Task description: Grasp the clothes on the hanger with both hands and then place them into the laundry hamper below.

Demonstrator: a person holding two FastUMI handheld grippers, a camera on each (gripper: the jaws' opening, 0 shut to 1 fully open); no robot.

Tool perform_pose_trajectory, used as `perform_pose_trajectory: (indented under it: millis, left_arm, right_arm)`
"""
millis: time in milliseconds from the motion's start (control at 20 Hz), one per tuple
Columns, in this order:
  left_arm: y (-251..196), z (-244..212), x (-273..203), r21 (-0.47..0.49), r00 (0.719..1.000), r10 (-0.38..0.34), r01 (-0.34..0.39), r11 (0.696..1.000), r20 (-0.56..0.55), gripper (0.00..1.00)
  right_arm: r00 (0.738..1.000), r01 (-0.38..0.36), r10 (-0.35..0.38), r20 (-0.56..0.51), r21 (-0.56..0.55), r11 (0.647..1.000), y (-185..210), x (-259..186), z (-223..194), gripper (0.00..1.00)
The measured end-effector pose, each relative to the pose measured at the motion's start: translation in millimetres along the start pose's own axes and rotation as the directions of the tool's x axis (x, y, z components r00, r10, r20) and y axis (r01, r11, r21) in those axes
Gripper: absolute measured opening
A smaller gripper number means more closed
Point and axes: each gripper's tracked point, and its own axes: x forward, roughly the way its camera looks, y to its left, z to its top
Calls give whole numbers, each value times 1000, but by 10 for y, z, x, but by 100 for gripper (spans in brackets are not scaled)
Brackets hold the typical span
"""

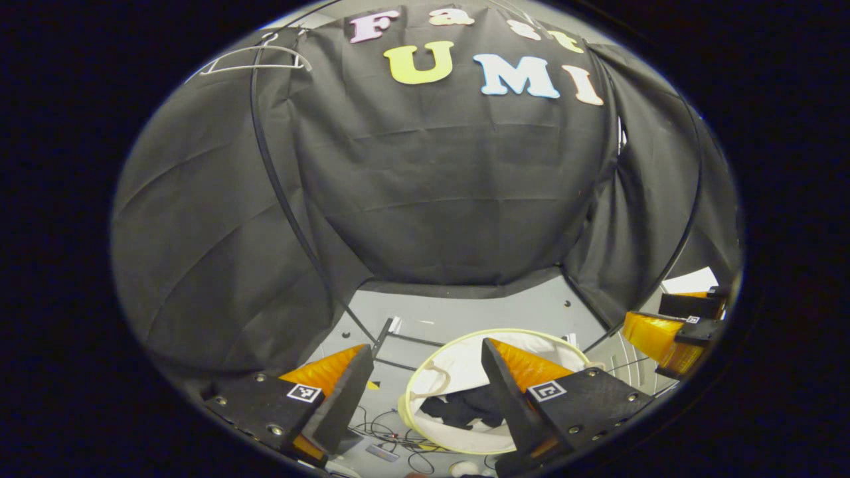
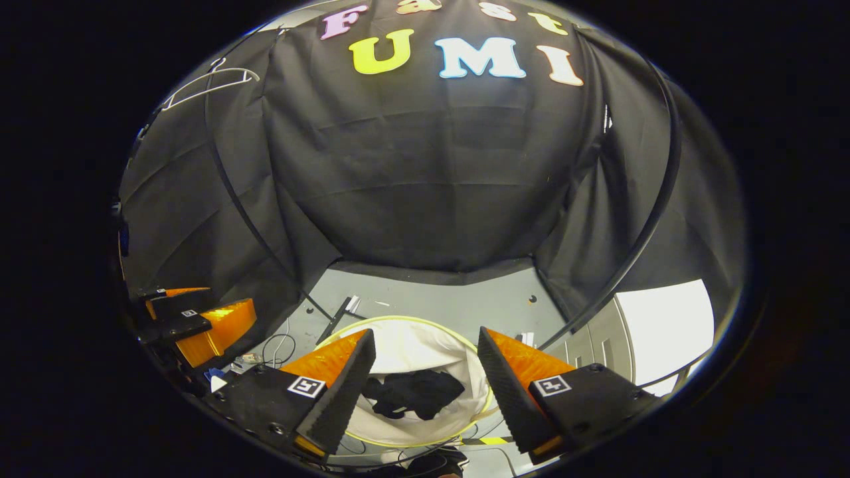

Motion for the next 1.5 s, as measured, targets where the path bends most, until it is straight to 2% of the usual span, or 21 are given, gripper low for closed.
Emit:
perform_pose_trajectory:
  millis: [350, 400, 450, 500, 550, 600, 700, 750, 800, 1000, 1150, 1300, 1500]
  left_arm:
    - [88, 764, -758, 31, 986, -36, 32, 999, 163, 96]
    - [111, 870, -889, 33, 982, -40, 34, 999, 186, 95]
    - [134, 982, -1024, 30, 977, -45, 40, 999, 211, 96]
    - [162, 1086, -1161, 23, 970, -50, 46, 999, 236, 96]
    - [177, 1232, -1291, 19, 963, -55, 52, 998, 264, 96]
    - [196, 1383, -1414, 18, 955, -57, 54, 998, 291, 96]
    - [239, 1663, -1682, 28, 936, -51, 44, 999, 349, 96]
    - [248, 1802, -1811, 33, 923, -52, 42, 999, 381, 96]
    - [238, 1968, -1931, 35, 912, -53, 42, 998, 407, 96]
    - [193, 2380, -2389, 22, 871, -65, 62, 998, 487, 96]
    - [126, 2708, -2804, 24, 837, -75, 74, 997, 542, 96]
    - [56, 2948, -3277, 33, 796, -82, 78, 996, 599, 96]
    - [69, 2914, -3627, 19, 791, -67, 70, 997, 609, 95]
  right_arm:
    - [986, 26, -31, 163, 30, 999, -67, -652, 734, 98]
    - [981, 29, -35, 192, 32, 999, -74, -790, 848, 93]
    - [974, 33, -40, 222, 32, 999, -85, -937, 984, 98]
    - [967, 42, -49, 250, 32, 999, -118, -1071, 1115, 98]
    - [957, 52, -59, 284, 33, 998, -151, -1204, 1256, 98]
    - [946, 60, -68, 318, 36, 998, -160, -1364, 1369, 93]
    - [924, 68, -81, 373, 47, 997, -200, -1672, 1528, 100]
    - [914, 72, -86, 397, 50, 996, -235, -1825, 1610, 93]
    - [902, 80, -93, 422, 49, 996, -304, -1958, 1709, 100]
    - [850, 125, -130, 511, 45, 991, -583, -2439, 2089, 93]
    - [807, 159, -161, 568, 53, 986, -803, -2835, 2262, 93]
    - [780, 165, -158, 605, 46, 985, -947, -3189, 2282, 93]
    - [737, 166, -154, 658, 45, 985, -1081, -3633, 2239, 93]
